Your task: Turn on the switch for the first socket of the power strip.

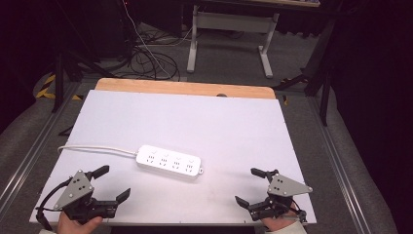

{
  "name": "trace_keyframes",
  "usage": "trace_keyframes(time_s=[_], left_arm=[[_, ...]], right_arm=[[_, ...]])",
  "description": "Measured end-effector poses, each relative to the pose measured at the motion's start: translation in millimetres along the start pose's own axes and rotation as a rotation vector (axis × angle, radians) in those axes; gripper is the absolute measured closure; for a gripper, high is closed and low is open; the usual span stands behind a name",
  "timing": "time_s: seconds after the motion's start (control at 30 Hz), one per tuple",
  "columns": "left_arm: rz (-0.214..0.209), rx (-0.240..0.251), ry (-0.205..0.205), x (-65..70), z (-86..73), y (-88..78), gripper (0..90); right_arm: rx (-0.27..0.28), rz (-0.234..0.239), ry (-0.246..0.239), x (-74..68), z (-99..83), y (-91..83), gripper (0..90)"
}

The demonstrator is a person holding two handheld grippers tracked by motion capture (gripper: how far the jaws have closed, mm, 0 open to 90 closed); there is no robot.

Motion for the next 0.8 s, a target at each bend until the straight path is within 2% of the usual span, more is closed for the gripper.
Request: trace_keyframes(time_s=[0.03,0.17,0.3,0.37,0.43,0.5,0.63,0.8], left_arm=[[0.016,-0.004,0.017,0.7,0.2,-0.2,6.0],[0.040,-0.004,0.020,0.8,1.0,0.1,7.9],[0.046,-0.002,0.023,1.1,1.4,-1.1,8.0],[0.064,-0.008,0.045,0.7,1.5,-2.5,9.7],[0.064,-0.008,0.049,0.9,1.6,-3.3,10.3],[0.045,-0.003,0.028,2.3,3.3,-5.3,11.0],[0.038,-0.006,0.026,1.8,4.2,-7.2,11.2],[0.050,0.004,0.042,0.2,5.3,-8.7,14.6]], right_arm=[[0.000,0.000,-0.001,-0.2,0.0,-0.1,2.1],[-0.002,0.001,-0.002,-1.8,0.6,-0.9,2.3],[0.000,-0.001,-0.004,-1.5,0.7,-0.9,2.4],[0.003,0.004,-0.001,-1.3,0.8,-0.1,2.4],[-0.003,0.017,0.007,-2.2,0.9,1.4,2.5],[-0.008,0.027,0.000,-4.4,1.1,2.9,2.6],[-0.006,0.018,-0.013,-5.7,1.8,2.3,2.7],[-0.006,0.018,-0.013,-5.7,1.8,2.3,2.7]])
Point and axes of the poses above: each handheld gripper's, and its own axes: y roughly forward along the jaws, z roughly out of its top, x roughly to its right, the point moved 4 cm from there along y, roughly forward along the jaws, and after that the axes turned 5 degrees about -x, right-handed, at the moved point
